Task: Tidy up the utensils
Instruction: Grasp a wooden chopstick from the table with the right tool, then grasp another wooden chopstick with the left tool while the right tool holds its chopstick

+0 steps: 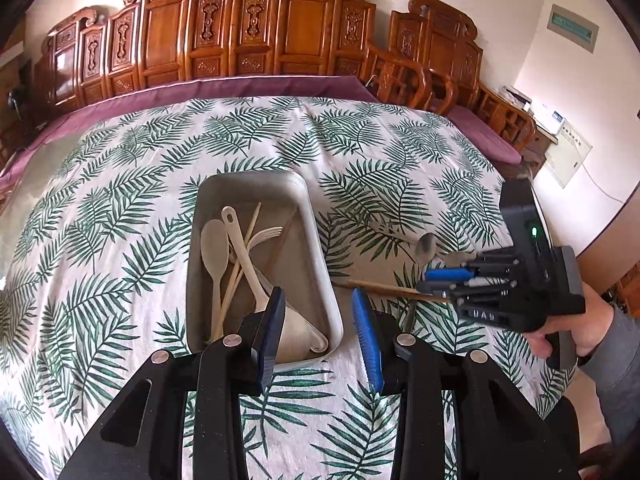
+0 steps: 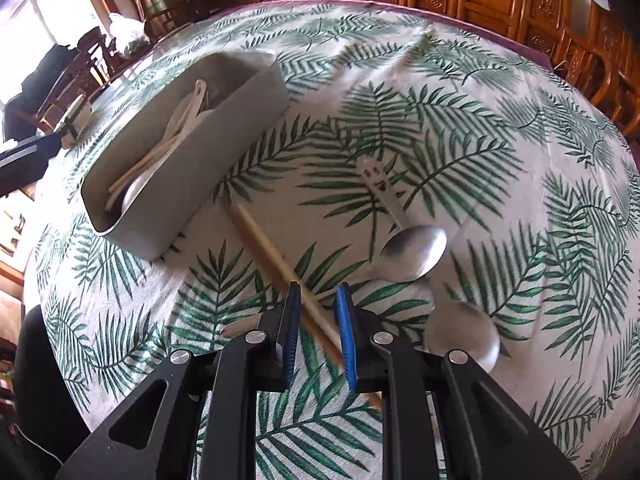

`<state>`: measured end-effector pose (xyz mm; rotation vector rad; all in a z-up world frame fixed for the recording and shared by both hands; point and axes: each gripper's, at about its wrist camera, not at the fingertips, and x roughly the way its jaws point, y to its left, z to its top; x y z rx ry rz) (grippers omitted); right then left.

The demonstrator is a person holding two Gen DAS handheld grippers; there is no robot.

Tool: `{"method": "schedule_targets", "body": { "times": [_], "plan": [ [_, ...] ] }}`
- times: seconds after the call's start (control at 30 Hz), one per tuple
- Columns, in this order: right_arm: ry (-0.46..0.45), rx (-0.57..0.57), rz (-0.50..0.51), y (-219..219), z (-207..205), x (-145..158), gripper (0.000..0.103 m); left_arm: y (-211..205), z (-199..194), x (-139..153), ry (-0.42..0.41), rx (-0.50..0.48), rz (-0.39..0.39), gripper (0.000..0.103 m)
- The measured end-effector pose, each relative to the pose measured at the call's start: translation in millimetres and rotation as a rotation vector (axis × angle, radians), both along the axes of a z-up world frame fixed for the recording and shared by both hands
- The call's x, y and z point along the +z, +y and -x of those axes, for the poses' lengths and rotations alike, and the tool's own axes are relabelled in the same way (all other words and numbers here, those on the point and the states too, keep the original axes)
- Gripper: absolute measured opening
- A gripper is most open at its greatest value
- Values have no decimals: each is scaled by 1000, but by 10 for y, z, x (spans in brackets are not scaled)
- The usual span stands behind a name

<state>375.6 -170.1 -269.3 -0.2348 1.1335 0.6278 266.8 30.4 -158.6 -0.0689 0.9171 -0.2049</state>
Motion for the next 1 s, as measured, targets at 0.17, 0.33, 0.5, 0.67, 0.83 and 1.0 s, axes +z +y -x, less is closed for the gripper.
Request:
{"method": "schedule_targets", "body": {
  "times": [0.17,0.33,0.5,0.67,0.83,1.0],
  "plan": [
    [-5,36,29,-13,16,-24,20,-67,17,-28,3,-17,-12,33],
    [-6,67,41,-9,87,-40,20,-88,29,-55,7,-22,-12,33],
    [-11,97,82,30,107,-87,20,-120,36,-66,12,-29,-11,33],
    [-27,107,93,30,115,-94,12,-171,61,-91,17,-39,-9,33],
    [-49,132,84,-9,156,-71,6,-270,71,-136,27,-50,-10,33],
    [-84,98,26,-225,194,130,6,-428,50,-209,47,-70,-16,33]
  ]
}}
